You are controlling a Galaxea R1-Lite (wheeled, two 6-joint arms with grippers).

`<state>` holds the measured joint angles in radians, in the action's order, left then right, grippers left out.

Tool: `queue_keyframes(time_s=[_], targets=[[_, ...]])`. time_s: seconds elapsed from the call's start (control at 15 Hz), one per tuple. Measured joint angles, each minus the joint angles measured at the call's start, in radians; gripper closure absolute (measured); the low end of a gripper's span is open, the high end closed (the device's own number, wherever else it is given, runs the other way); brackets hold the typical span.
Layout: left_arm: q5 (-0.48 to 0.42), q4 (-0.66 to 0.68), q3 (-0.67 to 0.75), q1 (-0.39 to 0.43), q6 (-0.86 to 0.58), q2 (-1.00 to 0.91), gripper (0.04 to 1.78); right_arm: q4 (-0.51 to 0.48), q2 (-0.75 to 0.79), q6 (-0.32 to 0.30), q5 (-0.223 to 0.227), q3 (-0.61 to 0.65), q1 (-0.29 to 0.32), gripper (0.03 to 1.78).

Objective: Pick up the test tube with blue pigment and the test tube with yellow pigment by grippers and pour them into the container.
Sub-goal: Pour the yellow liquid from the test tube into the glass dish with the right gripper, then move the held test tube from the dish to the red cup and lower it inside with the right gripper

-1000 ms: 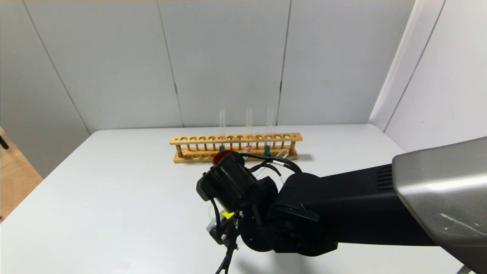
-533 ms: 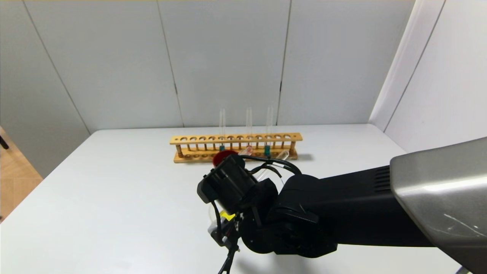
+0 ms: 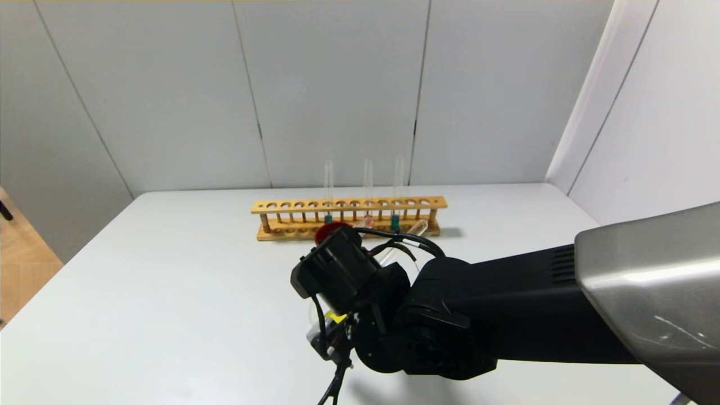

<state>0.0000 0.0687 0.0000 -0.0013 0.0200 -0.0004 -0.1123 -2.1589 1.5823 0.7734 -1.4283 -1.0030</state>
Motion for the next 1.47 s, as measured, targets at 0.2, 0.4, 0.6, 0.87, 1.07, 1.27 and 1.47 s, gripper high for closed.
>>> queue_keyframes(time_s=[0.2,0.4,0.6,0.87,1.07,1.27,1.47], targets=[[0.0,0.0,0.0,0.0,0.0,0.0,0.11,0.07,0.002,-0.007,-0.009,-0.001,0.002,1.53],[0.0,0.001,0.0,0.0,0.0,0.0,0.11,0.139,0.007,-0.045,-0.027,0.017,0.009,1.53],[0.0,0.0,0.0,0.0,0.0,0.0,0.11,0.147,0.018,-0.162,-0.039,0.036,0.007,1.53],[0.0,0.001,0.0,0.0,0.0,0.0,0.11,0.151,0.036,-0.379,-0.091,0.041,0.003,1.53],[0.0,0.0,0.0,0.0,0.0,0.0,0.11,0.151,0.05,-0.579,-0.12,0.04,0.0,1.53],[0.0,0.0,0.0,0.0,0.0,0.0,0.11,0.158,0.06,-0.772,-0.153,0.041,0.002,1.53],[0.0,0.0,0.0,0.0,0.0,0.0,0.11,0.199,0.075,-0.949,-0.173,0.039,0.013,1.53]])
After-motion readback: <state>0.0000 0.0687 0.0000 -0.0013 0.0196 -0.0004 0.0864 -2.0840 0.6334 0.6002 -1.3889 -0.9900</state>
